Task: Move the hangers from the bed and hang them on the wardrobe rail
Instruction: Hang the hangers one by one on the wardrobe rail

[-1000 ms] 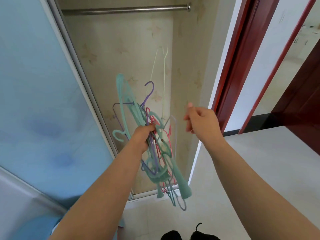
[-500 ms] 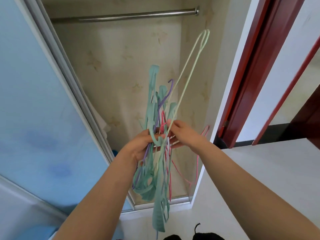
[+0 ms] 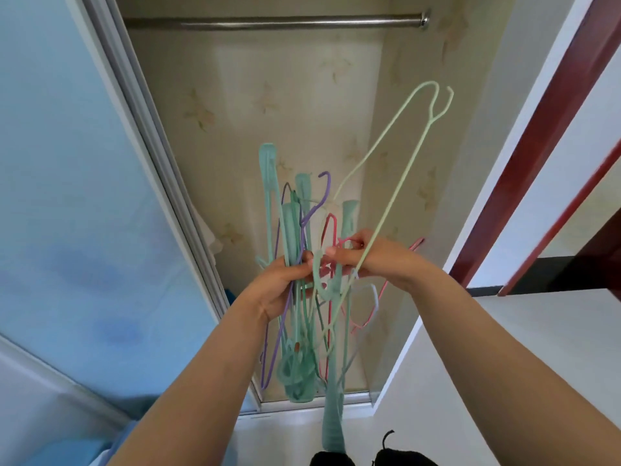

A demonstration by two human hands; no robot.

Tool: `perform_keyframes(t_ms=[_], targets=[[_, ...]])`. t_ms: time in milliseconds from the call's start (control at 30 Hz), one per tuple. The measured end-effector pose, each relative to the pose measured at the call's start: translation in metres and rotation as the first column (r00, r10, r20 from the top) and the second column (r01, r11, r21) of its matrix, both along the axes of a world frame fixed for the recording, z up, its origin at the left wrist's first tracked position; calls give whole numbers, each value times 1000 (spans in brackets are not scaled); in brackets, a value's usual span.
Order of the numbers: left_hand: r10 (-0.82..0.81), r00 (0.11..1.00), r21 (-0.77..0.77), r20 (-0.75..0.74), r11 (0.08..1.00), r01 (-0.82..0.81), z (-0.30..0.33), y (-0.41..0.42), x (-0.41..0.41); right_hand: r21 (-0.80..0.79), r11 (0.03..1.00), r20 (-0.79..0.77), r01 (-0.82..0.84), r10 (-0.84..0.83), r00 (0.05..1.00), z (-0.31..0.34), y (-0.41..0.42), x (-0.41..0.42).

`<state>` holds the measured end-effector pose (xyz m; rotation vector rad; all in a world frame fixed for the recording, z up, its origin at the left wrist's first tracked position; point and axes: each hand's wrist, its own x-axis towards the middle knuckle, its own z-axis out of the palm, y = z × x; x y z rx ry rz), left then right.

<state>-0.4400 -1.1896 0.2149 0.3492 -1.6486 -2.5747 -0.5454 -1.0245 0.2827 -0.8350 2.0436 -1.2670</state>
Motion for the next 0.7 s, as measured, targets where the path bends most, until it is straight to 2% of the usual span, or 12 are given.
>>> perform_keyframes(t_ms=[100,200,267,367,500,633,700], targets=[[50,999,91,-15,995,-48,-2,-8,-5,10,1000,-21,28,-28,999,5,0,-3],[77,995,167,59,982,-86,2,-15,-10,-104,990,12,94,-93,996,6,-7,1],[16,997,227,75,973,-32,1,-18,-13,-167,968,37,186,-182,983,4,-18,7],[-113,992,280,53,956,94,0,-22,-15,-162,927,-77,337,-353,933,-1,-38,17],[-174,984,281,36,947,157,-1,-30,-14,-189,867,15,461,-467,884,-8,-48,22],[-257,966,298,-34,920,255,5,-31,-11,-175,804,-223,568,-595,773,-19,-57,21],[-263,964,254,-43,930,265,9,-26,-9,-192,738,-253,647,-675,694,-24,-64,19]])
